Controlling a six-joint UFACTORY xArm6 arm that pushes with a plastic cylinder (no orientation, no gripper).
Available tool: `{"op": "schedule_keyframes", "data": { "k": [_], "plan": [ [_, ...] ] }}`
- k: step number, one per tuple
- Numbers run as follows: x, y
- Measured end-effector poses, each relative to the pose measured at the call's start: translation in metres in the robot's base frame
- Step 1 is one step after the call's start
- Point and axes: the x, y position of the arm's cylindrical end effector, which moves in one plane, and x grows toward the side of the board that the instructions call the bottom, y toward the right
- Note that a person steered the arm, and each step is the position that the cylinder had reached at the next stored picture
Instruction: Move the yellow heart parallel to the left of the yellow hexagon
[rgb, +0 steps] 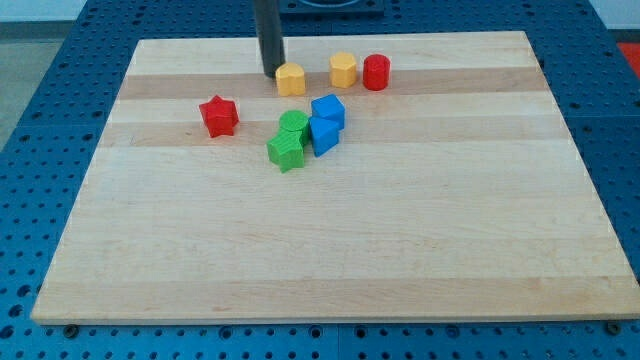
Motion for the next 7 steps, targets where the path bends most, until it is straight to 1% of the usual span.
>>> {"op": "schedule_keyframes", "data": {
  "k": [2, 3, 4, 5, 6, 7],
  "plan": [
    [0.008, -0.045],
    [-0.016, -0.001],
    [-0.005, -0.017],
    [0.046, -0.038],
    [0.061, -0.005],
    [0.043, 0.028]
  ]
}}
